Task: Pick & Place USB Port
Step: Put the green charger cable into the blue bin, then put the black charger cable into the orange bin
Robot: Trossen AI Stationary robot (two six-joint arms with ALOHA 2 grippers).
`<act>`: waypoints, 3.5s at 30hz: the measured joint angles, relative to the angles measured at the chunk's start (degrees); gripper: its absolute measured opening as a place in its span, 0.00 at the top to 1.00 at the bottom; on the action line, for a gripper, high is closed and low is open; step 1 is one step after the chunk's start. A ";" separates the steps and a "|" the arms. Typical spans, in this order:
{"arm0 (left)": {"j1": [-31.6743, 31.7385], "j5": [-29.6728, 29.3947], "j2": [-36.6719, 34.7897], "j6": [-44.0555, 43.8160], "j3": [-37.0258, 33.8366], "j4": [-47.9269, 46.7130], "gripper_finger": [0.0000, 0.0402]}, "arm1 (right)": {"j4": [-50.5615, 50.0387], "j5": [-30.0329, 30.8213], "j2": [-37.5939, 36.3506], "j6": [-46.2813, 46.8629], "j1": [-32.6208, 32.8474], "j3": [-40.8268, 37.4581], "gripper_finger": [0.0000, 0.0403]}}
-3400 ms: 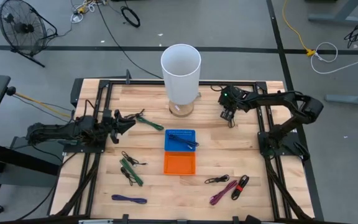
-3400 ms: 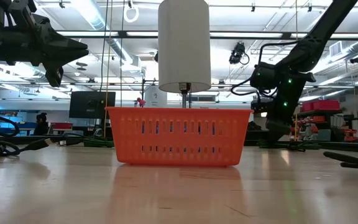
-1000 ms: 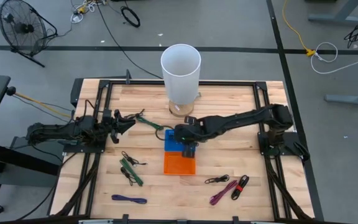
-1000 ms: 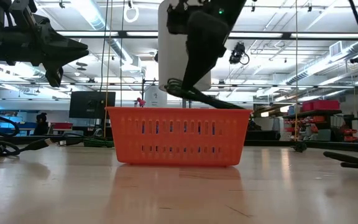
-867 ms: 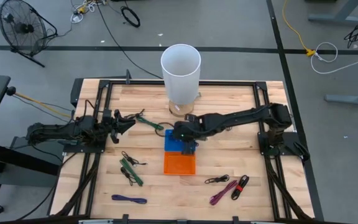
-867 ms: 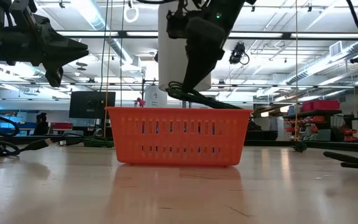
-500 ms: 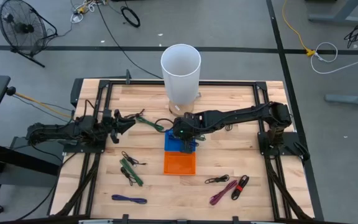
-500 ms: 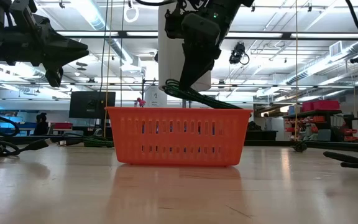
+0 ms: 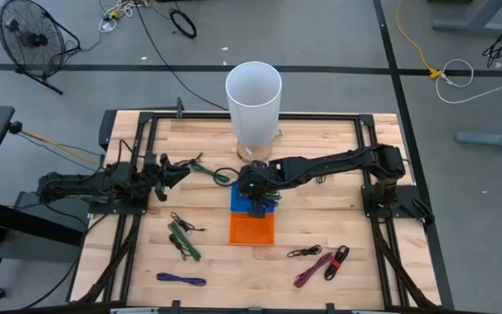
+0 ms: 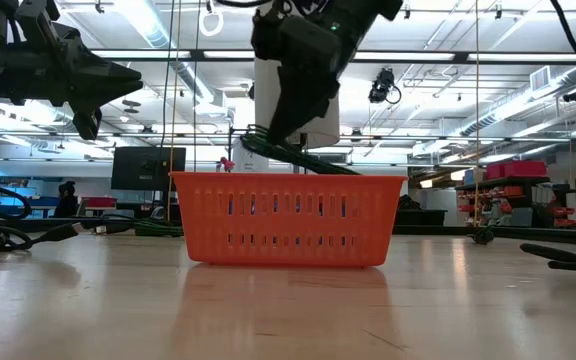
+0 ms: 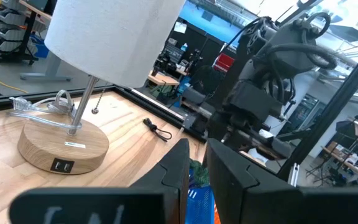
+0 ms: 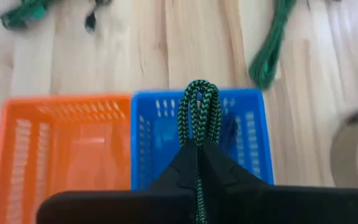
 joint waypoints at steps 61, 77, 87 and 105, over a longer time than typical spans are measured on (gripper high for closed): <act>-0.02 2.25 0.00 -0.38 0.00 -1.31 0.85 | -7.42 21.67 -46.33 39.79 -6.28 -48.10 0.78; -0.02 1.75 0.00 -3.43 0.00 -1.27 0.85 | -0.47 21.34 -47.61 48.26 -11.89 -59.14 0.62; -0.02 1.73 0.00 -4.87 0.00 -1.27 0.85 | -1.62 20.49 -47.46 56.79 -12.00 -59.23 0.49; 0.00 0.35 0.00 -6.07 0.00 -1.28 0.85 | 4.35 20.91 -37.99 63.63 -12.02 -59.23 0.48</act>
